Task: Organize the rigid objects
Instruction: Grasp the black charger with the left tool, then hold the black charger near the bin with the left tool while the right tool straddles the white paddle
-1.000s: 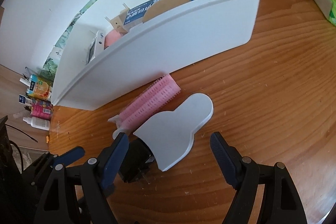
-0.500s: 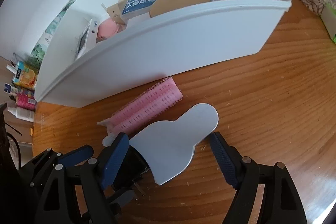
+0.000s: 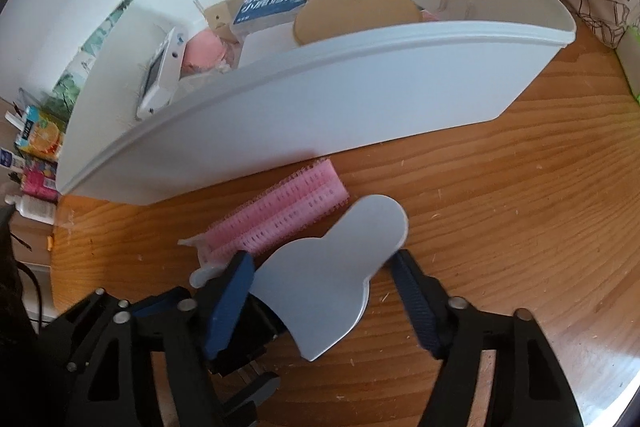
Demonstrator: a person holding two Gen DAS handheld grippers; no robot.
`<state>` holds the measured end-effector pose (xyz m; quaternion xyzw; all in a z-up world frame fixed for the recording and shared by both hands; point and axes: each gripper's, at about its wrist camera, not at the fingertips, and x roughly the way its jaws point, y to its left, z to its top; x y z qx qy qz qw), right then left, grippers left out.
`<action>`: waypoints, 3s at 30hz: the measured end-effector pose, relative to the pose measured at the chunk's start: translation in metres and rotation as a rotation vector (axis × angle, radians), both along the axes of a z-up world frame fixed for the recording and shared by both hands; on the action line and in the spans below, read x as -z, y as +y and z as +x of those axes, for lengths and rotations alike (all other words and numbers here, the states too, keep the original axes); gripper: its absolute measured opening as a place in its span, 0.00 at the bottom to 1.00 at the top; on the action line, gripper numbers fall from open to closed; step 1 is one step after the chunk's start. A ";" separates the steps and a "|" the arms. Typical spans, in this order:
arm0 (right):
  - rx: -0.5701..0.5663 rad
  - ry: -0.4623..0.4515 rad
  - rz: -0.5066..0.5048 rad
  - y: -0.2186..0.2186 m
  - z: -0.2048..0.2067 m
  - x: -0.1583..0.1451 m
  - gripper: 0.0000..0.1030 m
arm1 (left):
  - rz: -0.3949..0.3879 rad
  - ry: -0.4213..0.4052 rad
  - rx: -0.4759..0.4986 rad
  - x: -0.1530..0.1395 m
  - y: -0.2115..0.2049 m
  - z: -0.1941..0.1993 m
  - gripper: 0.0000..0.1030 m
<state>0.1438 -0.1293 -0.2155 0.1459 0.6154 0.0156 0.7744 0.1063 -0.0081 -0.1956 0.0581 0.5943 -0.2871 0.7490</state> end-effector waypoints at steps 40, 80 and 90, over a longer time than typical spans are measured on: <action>-0.059 0.107 -0.138 0.024 0.002 0.005 0.78 | -0.139 -0.012 -0.304 -0.029 0.094 -0.008 0.41; -0.125 0.155 0.206 -0.063 -0.022 0.000 0.64 | -0.077 -0.098 -0.509 -0.070 0.066 -0.012 0.41; -0.109 0.091 0.292 -0.112 -0.033 -0.034 0.06 | -0.083 -0.173 -0.569 -0.102 0.057 -0.014 0.41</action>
